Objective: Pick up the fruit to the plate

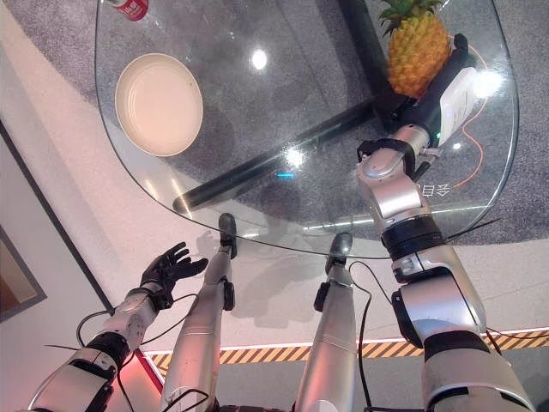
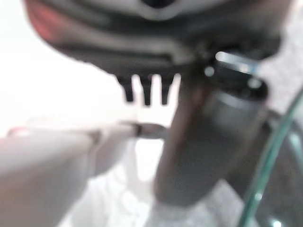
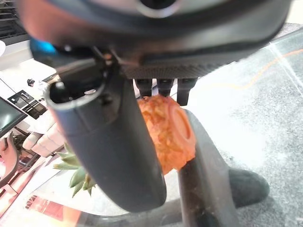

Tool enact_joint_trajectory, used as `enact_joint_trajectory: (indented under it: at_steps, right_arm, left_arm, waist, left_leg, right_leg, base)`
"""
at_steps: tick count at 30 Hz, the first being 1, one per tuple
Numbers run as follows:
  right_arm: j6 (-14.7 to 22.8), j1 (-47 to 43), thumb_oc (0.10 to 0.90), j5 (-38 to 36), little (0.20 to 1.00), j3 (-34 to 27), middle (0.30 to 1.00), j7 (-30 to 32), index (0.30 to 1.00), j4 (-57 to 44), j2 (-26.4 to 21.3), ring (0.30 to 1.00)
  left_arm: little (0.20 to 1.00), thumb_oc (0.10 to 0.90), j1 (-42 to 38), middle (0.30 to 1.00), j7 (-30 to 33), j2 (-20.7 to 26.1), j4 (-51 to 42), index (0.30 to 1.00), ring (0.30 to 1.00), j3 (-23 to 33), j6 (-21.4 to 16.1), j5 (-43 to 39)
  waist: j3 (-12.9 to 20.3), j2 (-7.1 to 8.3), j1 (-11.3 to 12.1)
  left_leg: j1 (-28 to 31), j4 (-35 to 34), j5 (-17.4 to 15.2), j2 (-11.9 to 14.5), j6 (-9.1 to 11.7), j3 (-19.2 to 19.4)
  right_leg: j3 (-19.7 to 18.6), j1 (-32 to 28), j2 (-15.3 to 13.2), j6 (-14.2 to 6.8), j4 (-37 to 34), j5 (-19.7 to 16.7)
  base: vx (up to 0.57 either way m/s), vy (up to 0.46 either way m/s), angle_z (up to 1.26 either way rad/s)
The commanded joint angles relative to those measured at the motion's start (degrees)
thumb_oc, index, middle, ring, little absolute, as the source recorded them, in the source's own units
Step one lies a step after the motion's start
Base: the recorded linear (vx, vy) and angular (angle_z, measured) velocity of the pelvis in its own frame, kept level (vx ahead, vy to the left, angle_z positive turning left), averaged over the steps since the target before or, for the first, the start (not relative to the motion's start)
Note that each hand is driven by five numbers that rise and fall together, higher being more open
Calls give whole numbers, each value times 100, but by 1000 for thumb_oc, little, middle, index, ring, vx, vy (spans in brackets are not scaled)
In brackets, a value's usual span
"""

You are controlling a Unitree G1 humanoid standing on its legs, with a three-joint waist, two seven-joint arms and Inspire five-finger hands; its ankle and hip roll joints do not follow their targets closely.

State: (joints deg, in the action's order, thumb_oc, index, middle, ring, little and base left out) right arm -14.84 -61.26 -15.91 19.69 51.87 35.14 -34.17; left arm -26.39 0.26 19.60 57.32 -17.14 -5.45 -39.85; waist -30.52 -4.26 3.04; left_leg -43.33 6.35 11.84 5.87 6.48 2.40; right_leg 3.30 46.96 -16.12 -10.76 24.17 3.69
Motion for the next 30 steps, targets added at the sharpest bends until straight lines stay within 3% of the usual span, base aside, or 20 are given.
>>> enact_joint_trajectory:
  at_steps: [1, 11, 12, 13, 14, 30]
  right_arm:
    - [150, -630, 800, 163, 900, 263, 900, 73, 900, -138, -723, 900]
    - [61, -846, 800, 196, 900, 411, 900, 46, 900, 105, -781, 900]
    - [9, -878, 693, 214, 793, 447, 808, 20, 808, 148, -791, 808]
    - [-38, -905, 207, 231, 307, 467, 392, -8, 392, 173, -803, 392]
    - [-88, -932, 100, 243, 200, 495, 300, -23, 300, 204, -816, 300]
    - [38, -972, 100, -558, 200, 585, 300, -343, 300, 799, -874, 300]
  left_arm:
    - [900, 800, 140, 900, -62, 262, 38, 900, 900, -107, -18, -154]
    - [900, 800, 99, 900, -49, 295, -6, 900, 900, -177, 47, -189]
    - [900, 800, 94, 900, -53, 295, -6, 900, 900, -190, 52, -193]
    - [900, 800, 93, 900, -53, 291, -8, 900, 900, -185, 61, -186]
    - [900, 800, 92, 900, -58, 297, -16, 900, 900, -188, 70, -196]
    - [900, 800, 72, 900, -148, 412, -15, 900, 900, -241, 88, -307]
  waist:
    - [73, -69, 31]
    - [73, -84, 61]
    - [73, -87, 66]
    - [73, -92, 68]
    - [73, -97, 72]
    - [73, -104, 95]
  left_leg:
    - [-33, 402, -478, 121, 109, -177]
    - [-80, 438, -483, 111, 100, -207]
    - [-79, 436, -480, 111, 102, -209]
    - [-78, 438, -481, 112, 101, -207]
    - [-78, 441, -482, 109, 98, -209]
    - [-64, 454, -491, 105, 99, -233]
  right_leg:
    - [594, -203, -27, 59, -1024, -1018]
    - [606, -154, -30, 62, -984, -1016]
    - [608, -162, -31, 61, -987, -1014]
    - [608, -164, -32, 64, -985, -1007]
    - [609, -161, -33, 65, -982, -1007]
    - [619, -180, -39, 70, -992, -1019]
  base:
    - [3, 1, 3]
    - [1, 0, 1]
    - [0, 0, 0]
    - [0, 0, 0]
    - [0, 0, 0]
    - [0, 0, 0]
